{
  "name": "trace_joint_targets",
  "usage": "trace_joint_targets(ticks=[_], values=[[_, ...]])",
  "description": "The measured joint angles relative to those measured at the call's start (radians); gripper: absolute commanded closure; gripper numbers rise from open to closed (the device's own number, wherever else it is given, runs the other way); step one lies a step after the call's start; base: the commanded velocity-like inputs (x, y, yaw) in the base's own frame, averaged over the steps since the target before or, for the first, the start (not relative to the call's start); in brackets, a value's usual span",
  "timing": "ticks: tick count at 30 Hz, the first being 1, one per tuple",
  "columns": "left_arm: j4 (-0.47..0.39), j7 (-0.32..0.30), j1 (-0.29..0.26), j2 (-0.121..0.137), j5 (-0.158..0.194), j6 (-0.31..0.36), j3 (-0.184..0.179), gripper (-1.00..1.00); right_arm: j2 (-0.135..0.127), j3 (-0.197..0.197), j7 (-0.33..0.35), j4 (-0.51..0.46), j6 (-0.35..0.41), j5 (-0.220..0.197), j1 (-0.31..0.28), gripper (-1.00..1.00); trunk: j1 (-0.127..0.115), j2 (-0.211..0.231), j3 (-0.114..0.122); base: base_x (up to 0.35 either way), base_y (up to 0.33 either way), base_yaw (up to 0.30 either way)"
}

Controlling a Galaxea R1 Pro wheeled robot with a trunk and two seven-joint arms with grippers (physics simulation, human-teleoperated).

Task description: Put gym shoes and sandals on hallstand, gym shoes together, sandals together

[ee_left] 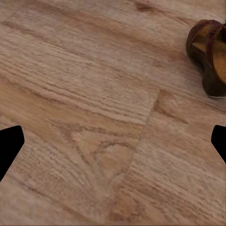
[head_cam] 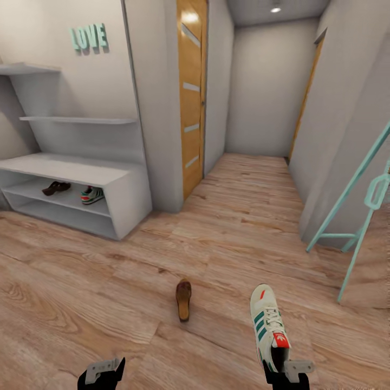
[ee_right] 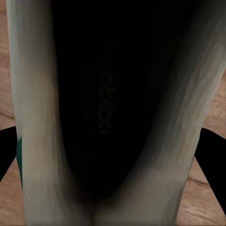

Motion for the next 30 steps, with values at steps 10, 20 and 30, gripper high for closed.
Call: trace_joint_targets(ticks=[10,20,30], values=[[0.0,0.0,0.0,0.0,0.0,0.0,0.0,-1.0,0.0,0.0,0.0,0.0,0.0,0.0,0.0,1.0,0.0,0.0,0.002,0.083,0.24,-0.147],[0.0,0.001,0.0,0.0,-0.001,-0.001,0.0,-1.0,0.0,0.001,-0.001,-0.002,0.0,0.0,0.0,1.0,0.0,0.0,0.002,0.008,0.028,-0.009],[-0.002,0.0,0.0,-0.001,-0.001,-0.001,0.0,-1.0,0.0,0.001,0.0,-0.003,0.0,0.002,0.0,1.0,0.0,0.0,0.002,0.0,0.0,0.0]])
